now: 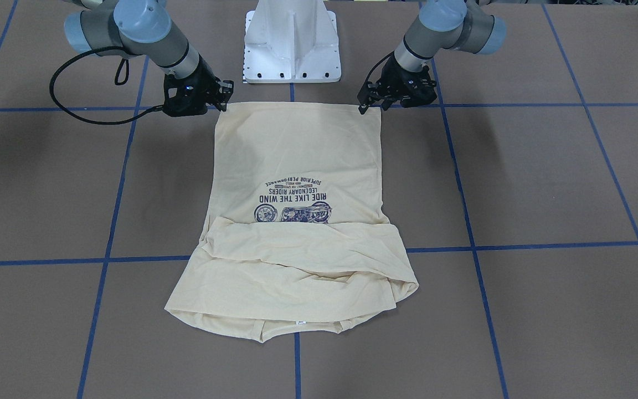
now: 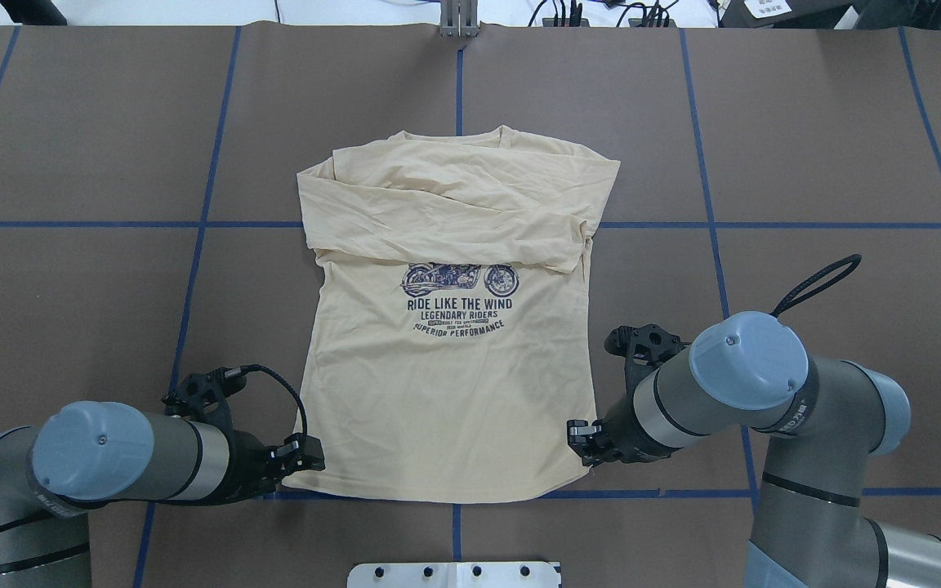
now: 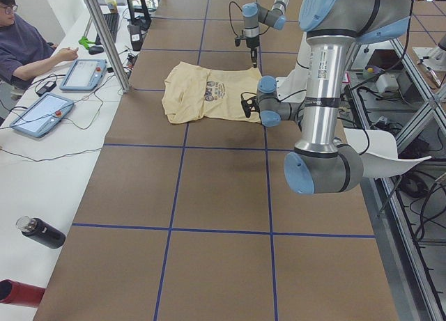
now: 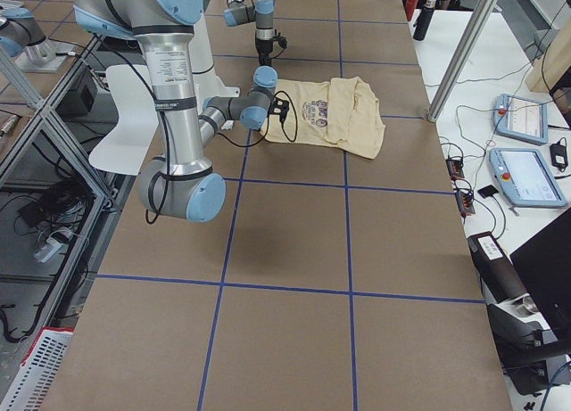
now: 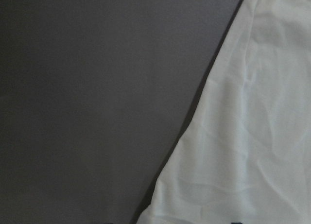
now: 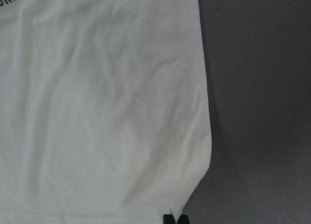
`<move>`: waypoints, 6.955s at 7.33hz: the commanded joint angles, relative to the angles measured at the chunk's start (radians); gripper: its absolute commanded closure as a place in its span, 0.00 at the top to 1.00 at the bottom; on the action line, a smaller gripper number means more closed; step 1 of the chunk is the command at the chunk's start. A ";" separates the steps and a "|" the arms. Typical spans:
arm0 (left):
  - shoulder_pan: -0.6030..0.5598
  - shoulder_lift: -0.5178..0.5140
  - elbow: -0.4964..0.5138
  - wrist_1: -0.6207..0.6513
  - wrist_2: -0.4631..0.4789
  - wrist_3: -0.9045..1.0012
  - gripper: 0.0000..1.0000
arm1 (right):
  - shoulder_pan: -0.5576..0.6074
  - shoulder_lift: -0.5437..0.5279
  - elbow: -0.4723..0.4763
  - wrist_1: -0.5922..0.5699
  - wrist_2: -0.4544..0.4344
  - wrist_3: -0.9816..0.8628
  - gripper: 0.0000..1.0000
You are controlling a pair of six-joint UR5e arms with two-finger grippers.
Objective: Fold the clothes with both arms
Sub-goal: 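Move the left gripper down to the other hem corner and grip it, then lift both hem corners with both grippers, then carry the hem with both grippers over the shirt toward the collar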
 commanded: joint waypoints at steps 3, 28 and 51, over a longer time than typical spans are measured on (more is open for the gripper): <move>-0.001 -0.010 -0.003 0.045 0.000 0.011 0.75 | 0.002 0.000 -0.002 0.000 -0.001 0.000 0.00; 0.147 0.081 -0.308 0.194 -0.046 0.057 0.00 | -0.007 -0.226 0.143 0.005 0.333 -0.009 0.00; -0.495 -0.389 0.201 0.211 -0.281 0.343 0.00 | 0.548 0.259 -0.354 0.003 0.382 -0.020 0.00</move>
